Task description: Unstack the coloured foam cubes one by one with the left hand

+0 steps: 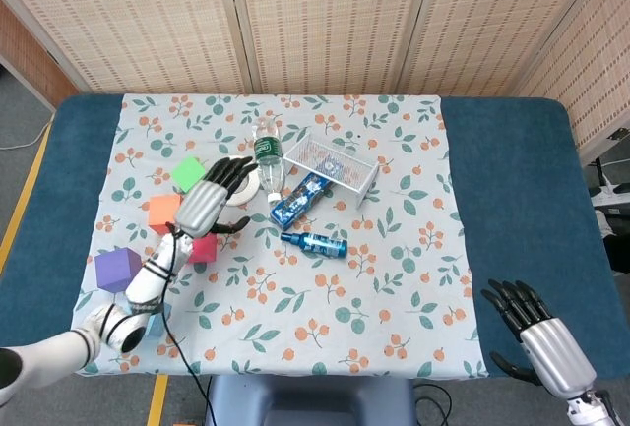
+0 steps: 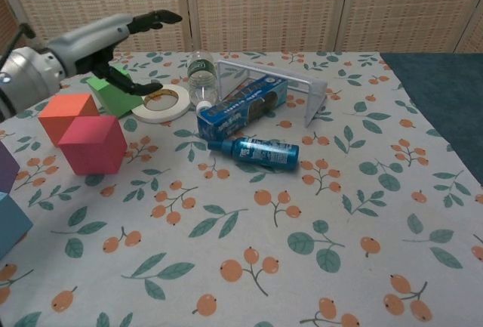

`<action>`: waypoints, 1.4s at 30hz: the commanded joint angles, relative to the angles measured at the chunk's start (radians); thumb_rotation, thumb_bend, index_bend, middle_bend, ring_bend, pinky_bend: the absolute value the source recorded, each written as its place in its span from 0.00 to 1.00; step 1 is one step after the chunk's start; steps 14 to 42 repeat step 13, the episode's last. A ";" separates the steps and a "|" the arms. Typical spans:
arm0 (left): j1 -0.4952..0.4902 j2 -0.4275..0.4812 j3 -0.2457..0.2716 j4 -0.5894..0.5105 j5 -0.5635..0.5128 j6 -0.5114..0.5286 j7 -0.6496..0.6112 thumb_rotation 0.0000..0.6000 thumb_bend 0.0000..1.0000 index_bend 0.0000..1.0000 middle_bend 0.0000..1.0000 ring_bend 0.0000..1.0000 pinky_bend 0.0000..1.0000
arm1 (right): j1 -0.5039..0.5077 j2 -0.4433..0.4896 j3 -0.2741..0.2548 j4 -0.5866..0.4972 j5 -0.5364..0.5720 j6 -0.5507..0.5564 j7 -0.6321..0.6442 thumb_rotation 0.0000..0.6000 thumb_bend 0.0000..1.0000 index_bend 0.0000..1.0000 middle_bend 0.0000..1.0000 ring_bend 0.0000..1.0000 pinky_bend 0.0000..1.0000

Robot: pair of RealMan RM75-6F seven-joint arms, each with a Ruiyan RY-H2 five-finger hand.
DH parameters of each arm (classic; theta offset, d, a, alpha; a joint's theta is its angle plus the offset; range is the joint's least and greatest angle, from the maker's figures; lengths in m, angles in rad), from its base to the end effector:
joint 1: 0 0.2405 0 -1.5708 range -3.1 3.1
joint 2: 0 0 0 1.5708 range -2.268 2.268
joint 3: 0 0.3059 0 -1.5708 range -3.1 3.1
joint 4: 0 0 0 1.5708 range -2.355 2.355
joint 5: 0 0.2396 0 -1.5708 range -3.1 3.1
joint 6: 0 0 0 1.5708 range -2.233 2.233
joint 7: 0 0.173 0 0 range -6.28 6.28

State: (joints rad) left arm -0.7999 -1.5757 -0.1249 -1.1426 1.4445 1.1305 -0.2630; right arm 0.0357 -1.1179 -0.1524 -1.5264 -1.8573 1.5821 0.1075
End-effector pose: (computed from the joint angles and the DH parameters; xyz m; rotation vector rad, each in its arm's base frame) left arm -0.1802 0.4561 -0.0171 -1.8177 -0.8944 -1.3223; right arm -0.3505 -0.1402 0.1220 1.7180 -0.9351 1.0064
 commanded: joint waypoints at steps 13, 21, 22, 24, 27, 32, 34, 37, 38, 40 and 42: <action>0.639 0.347 0.352 -0.398 0.118 0.511 0.416 1.00 0.33 0.00 0.00 0.00 0.00 | -0.038 -0.028 0.013 -0.001 -0.009 0.063 -0.063 1.00 0.17 0.00 0.00 0.00 0.00; 0.639 0.347 0.352 -0.398 0.118 0.511 0.416 1.00 0.33 0.00 0.00 0.00 0.00 | -0.038 -0.028 0.013 -0.001 -0.009 0.063 -0.063 1.00 0.17 0.00 0.00 0.00 0.00; 0.639 0.347 0.352 -0.398 0.118 0.511 0.416 1.00 0.33 0.00 0.00 0.00 0.00 | -0.038 -0.028 0.013 -0.001 -0.009 0.063 -0.063 1.00 0.17 0.00 0.00 0.00 0.00; 0.639 0.347 0.352 -0.398 0.118 0.511 0.416 1.00 0.33 0.00 0.00 0.00 0.00 | -0.038 -0.028 0.013 -0.001 -0.009 0.063 -0.063 1.00 0.17 0.00 0.00 0.00 0.00; 0.639 0.347 0.352 -0.398 0.118 0.511 0.416 1.00 0.33 0.00 0.00 0.00 0.00 | -0.038 -0.028 0.013 -0.001 -0.009 0.063 -0.063 1.00 0.17 0.00 0.00 0.00 0.00; 0.639 0.347 0.352 -0.398 0.118 0.511 0.416 1.00 0.33 0.00 0.00 0.00 0.00 | -0.038 -0.028 0.013 -0.001 -0.009 0.063 -0.063 1.00 0.17 0.00 0.00 0.00 0.00; 0.639 0.347 0.352 -0.398 0.118 0.511 0.416 1.00 0.33 0.00 0.00 0.00 0.00 | -0.038 -0.028 0.013 -0.001 -0.009 0.063 -0.063 1.00 0.17 0.00 0.00 0.00 0.00; 0.639 0.347 0.352 -0.398 0.118 0.511 0.416 1.00 0.33 0.00 0.00 0.00 0.00 | -0.038 -0.028 0.013 -0.001 -0.009 0.063 -0.063 1.00 0.17 0.00 0.00 0.00 0.00; 0.639 0.347 0.352 -0.398 0.118 0.511 0.416 1.00 0.33 0.00 0.00 0.00 0.00 | -0.038 -0.028 0.013 -0.001 -0.009 0.063 -0.063 1.00 0.17 0.00 0.00 0.00 0.00; 0.639 0.347 0.352 -0.398 0.118 0.511 0.416 1.00 0.33 0.00 0.00 0.00 0.00 | -0.038 -0.028 0.013 -0.001 -0.009 0.063 -0.063 1.00 0.17 0.00 0.00 0.00 0.00; 0.639 0.347 0.352 -0.398 0.118 0.511 0.416 1.00 0.33 0.00 0.00 0.00 0.00 | -0.038 -0.028 0.013 -0.001 -0.009 0.063 -0.063 1.00 0.17 0.00 0.00 0.00 0.00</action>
